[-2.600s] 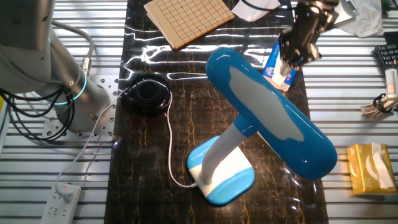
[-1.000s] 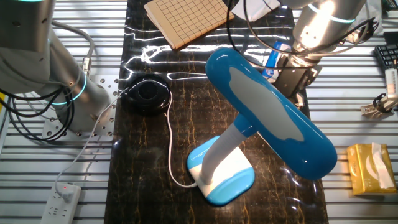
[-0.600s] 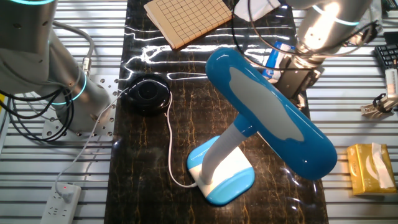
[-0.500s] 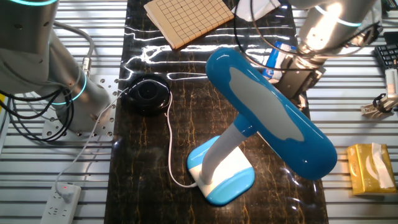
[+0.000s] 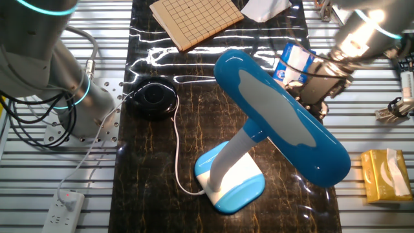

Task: Turn off the desk lamp by pressing the button

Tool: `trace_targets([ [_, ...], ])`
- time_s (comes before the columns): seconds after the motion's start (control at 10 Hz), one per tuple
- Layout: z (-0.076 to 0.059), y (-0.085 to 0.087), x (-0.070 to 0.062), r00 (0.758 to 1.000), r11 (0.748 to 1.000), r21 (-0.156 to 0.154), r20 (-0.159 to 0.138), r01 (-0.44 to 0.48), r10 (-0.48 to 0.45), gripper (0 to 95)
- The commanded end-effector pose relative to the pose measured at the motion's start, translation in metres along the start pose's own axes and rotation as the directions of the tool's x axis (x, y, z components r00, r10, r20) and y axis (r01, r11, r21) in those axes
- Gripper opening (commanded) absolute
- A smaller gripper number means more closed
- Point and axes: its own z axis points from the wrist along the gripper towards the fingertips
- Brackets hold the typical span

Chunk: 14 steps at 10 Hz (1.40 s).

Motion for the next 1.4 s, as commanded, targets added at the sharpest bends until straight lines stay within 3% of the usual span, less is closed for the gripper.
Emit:
trace_targets([
  [0.1,-0.003,0.008,-0.008,0.998,0.997,-0.060,-0.007,-0.055,0.055,0.0],
  [0.5,-0.004,0.015,-0.017,0.997,0.994,-0.078,-0.024,-0.071,0.070,0.0],
  [0.6,-0.007,0.024,-0.025,0.991,0.993,-0.040,-0.081,-0.112,0.109,0.0],
  [0.7,-0.007,0.028,-0.028,0.985,0.991,-0.003,-0.110,-0.131,0.130,0.0],
  [0.9,-0.003,0.037,-0.033,0.959,0.976,0.111,-0.195,-0.188,0.207,0.0],
  [1.1,0.000,0.039,-0.031,0.937,0.961,0.183,-0.245,-0.206,0.248,0.0],
  [1.2,0.001,0.041,-0.030,0.931,0.956,0.201,-0.254,-0.214,0.262,0.0],
  [1.3,0.003,0.042,-0.029,0.922,0.944,0.238,-0.261,-0.226,0.287,0.0],
  [1.4,0.003,0.043,-0.028,0.921,0.942,0.248,-0.260,-0.228,0.291,0.0],
])
